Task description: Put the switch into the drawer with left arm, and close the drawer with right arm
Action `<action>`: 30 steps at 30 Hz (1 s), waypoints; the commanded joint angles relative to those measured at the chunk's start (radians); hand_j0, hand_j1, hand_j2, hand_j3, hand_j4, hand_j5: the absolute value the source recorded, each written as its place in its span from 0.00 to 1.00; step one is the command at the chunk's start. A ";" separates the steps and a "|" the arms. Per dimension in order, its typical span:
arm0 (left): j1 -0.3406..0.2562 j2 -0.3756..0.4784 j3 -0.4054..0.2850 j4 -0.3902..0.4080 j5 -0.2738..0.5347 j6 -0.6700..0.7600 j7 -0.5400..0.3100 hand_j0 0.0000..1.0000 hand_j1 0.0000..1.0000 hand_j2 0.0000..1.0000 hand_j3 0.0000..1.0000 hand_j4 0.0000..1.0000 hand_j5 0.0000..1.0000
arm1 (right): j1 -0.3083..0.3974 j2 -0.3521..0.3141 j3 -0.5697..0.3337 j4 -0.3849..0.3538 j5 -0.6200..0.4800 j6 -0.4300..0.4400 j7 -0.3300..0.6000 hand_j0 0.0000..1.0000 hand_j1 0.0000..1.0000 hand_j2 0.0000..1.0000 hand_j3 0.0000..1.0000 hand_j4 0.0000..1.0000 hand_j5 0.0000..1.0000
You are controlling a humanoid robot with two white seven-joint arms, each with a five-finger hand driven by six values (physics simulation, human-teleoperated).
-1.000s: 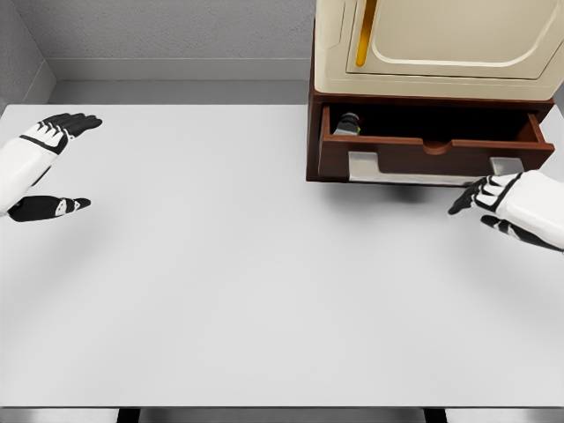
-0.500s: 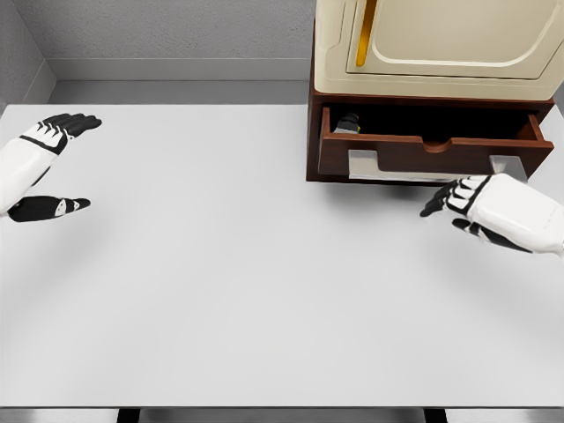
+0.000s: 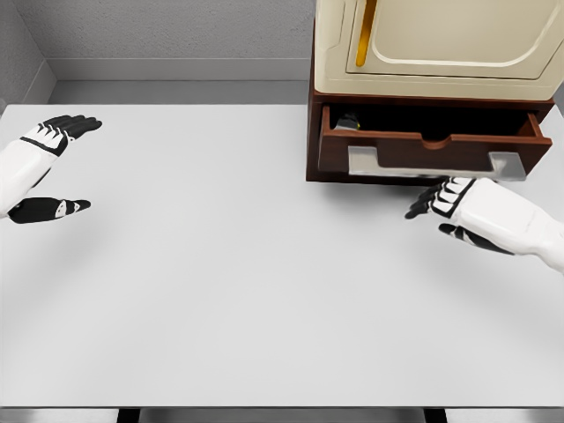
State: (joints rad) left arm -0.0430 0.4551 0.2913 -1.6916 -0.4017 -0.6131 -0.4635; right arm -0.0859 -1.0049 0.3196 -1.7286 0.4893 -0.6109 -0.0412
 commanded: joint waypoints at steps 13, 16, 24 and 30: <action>0.000 0.001 0.002 0.003 0.009 0.002 0.000 1.00 1.00 1.00 1.00 1.00 1.00 | -0.104 0.055 0.085 0.080 -0.006 0.000 -0.003 0.69 0.69 0.69 0.69 0.69 0.69; 0.006 0.001 0.002 0.001 0.009 0.002 0.000 1.00 1.00 1.00 1.00 1.00 1.00 | -0.129 0.055 0.108 0.083 -0.006 0.000 -0.002 0.70 0.70 0.70 0.70 0.70 0.70; 0.008 0.002 0.002 0.003 0.015 0.002 0.000 1.00 1.00 1.00 1.00 1.00 1.00 | -0.186 0.086 0.151 0.139 -0.006 0.000 -0.002 0.71 0.71 0.71 0.71 0.71 0.71; 0.008 0.002 0.002 0.003 0.017 0.002 0.000 1.00 1.00 1.00 1.00 1.00 1.00 | -0.238 0.109 0.191 0.182 -0.006 0.000 -0.002 0.72 0.72 0.72 0.72 0.72 0.72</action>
State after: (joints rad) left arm -0.0353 0.4561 0.2928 -1.6887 -0.3933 -0.6131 -0.4637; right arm -0.3298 -0.9004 0.5010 -1.5599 0.4896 -0.6109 -0.0398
